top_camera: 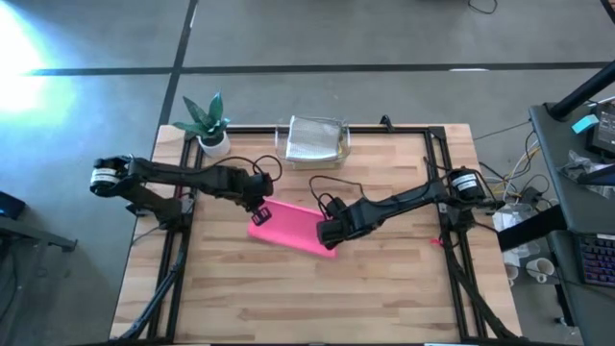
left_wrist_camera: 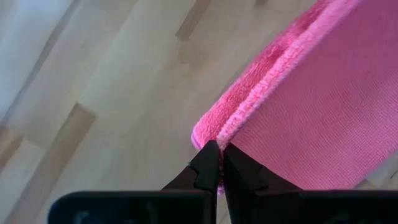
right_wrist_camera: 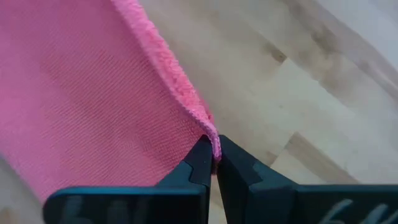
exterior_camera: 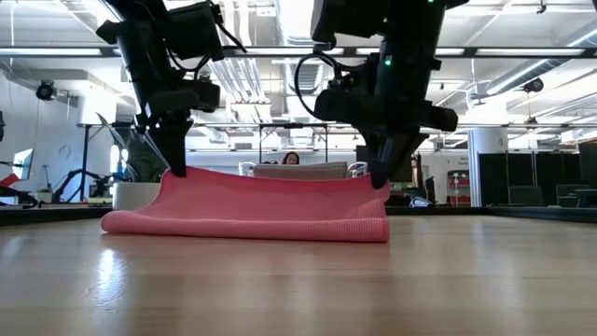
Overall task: Fold microfiber towels
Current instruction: Fold the pink microfiber cloth
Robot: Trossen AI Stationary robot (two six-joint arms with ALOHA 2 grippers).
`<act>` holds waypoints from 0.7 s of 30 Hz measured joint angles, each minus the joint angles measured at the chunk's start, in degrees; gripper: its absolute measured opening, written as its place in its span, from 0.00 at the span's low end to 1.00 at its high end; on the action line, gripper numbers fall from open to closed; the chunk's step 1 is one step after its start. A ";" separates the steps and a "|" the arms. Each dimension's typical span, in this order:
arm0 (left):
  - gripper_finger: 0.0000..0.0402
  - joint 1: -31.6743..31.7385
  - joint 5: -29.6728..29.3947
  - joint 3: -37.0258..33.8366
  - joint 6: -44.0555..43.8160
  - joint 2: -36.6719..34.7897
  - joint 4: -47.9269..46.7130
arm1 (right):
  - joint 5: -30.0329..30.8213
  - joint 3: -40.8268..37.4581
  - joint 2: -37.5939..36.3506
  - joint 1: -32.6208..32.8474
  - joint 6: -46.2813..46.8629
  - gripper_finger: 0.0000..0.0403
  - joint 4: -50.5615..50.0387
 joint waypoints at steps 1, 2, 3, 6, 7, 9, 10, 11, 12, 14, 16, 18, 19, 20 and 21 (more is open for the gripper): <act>0.00 0.00 0.00 0.00 1.17 -0.01 0.44 | -0.04 0.00 0.00 0.08 -0.02 0.04 0.00; 0.00 -0.02 0.00 0.00 1.90 0.00 0.50 | -0.05 0.00 0.00 0.10 -0.02 0.05 0.00; 0.01 0.00 0.00 -0.02 2.62 -0.02 0.42 | -0.13 0.00 0.00 0.11 -0.07 0.07 0.02; 0.07 0.02 0.00 -0.02 2.63 0.00 0.49 | -0.10 0.00 0.00 -0.19 -0.67 0.13 -0.01; 0.10 0.02 0.00 0.00 2.64 0.00 0.50 | -0.01 0.00 0.00 -0.34 -0.84 0.15 -0.01; 0.16 0.04 -0.01 0.00 2.66 -0.01 0.60 | 0.41 0.00 0.00 -0.61 -0.99 0.20 -0.18; 0.20 0.10 -0.04 0.00 2.66 -0.02 0.79 | 0.50 0.00 0.00 -0.83 -1.01 0.23 -0.39; 0.23 0.16 -0.05 0.01 2.67 -0.02 0.95 | 0.50 0.00 0.00 -0.97 -1.07 0.25 -0.85; 0.26 0.21 -0.09 0.15 2.68 -0.02 0.87 | 0.48 0.00 0.00 -1.16 -1.14 0.27 -1.60; 0.33 0.39 -0.15 0.78 2.68 -0.07 0.79 | 0.46 0.00 -0.23 -1.51 -1.88 0.31 -3.48; 0.38 0.53 0.24 2.26 2.68 -0.26 -0.48 | 0.46 0.00 -0.96 -1.68 -3.05 0.34 -5.53; 0.41 0.57 2.74 3.94 2.70 -0.39 -1.58 | 0.48 0.00 -2.18 -1.75 -4.45 0.36 -7.24; 0.42 0.57 4.90 4.55 2.81 -0.43 -1.65 | 0.46 0.00 -2.88 -1.72 -5.20 0.36 -7.79; 0.42 0.56 7.75 4.98 2.94 -0.47 -1.35 | 0.36 0.00 -3.71 -1.68 -6.19 0.37 -8.07; 0.42 0.43 10.59 5.12 3.03 -0.49 -0.79 | 0.28 0.00 -4.51 -1.68 -6.75 0.37 -8.00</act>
